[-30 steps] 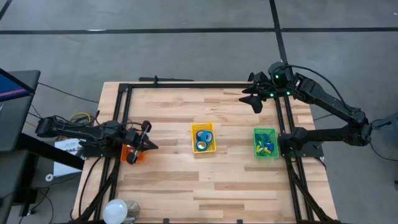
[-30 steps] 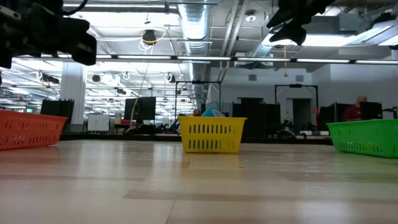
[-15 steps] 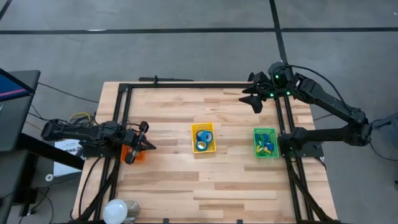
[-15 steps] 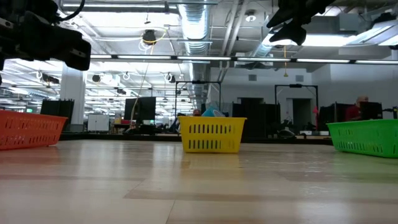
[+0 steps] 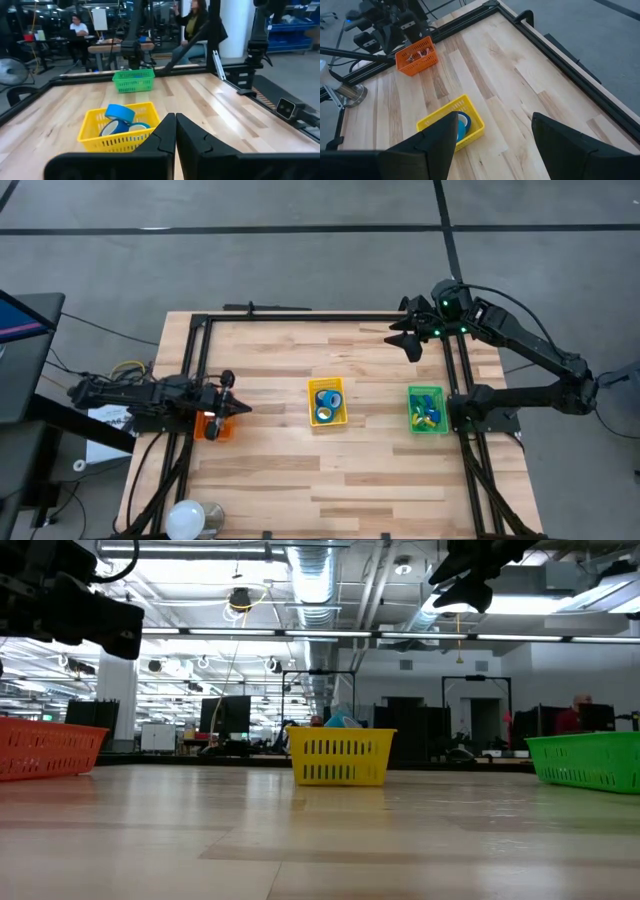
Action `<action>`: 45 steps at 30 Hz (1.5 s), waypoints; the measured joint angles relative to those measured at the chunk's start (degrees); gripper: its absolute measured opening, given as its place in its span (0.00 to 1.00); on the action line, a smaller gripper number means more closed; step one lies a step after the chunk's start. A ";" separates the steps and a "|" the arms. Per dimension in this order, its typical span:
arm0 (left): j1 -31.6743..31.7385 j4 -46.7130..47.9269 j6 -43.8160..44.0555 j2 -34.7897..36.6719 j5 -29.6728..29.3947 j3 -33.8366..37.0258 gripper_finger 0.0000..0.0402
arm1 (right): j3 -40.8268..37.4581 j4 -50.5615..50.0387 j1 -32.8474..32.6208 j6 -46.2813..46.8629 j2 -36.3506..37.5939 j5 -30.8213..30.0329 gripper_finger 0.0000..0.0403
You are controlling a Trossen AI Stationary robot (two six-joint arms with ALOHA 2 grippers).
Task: Pick and place Stapler, Stapler remover, tape
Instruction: Return to Home Position
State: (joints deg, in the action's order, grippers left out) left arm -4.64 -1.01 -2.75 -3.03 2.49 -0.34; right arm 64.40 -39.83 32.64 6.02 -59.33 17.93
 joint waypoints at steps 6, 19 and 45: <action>0.00 0.25 0.00 1.66 -2.10 0.00 0.01 | 0.00 -0.02 0.00 0.00 0.00 0.00 0.61; 2.71 0.12 0.07 2.89 -2.52 0.00 0.01 | 0.00 -0.01 0.00 0.00 0.00 0.00 0.61; 2.71 -0.46 0.05 -4.01 -2.50 0.00 0.01 | 0.00 0.00 0.00 0.00 0.00 0.00 0.61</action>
State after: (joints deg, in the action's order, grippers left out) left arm -1.93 -1.47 -2.70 -7.04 -0.01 -0.34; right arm 64.40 -39.83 32.64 6.02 -59.33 17.93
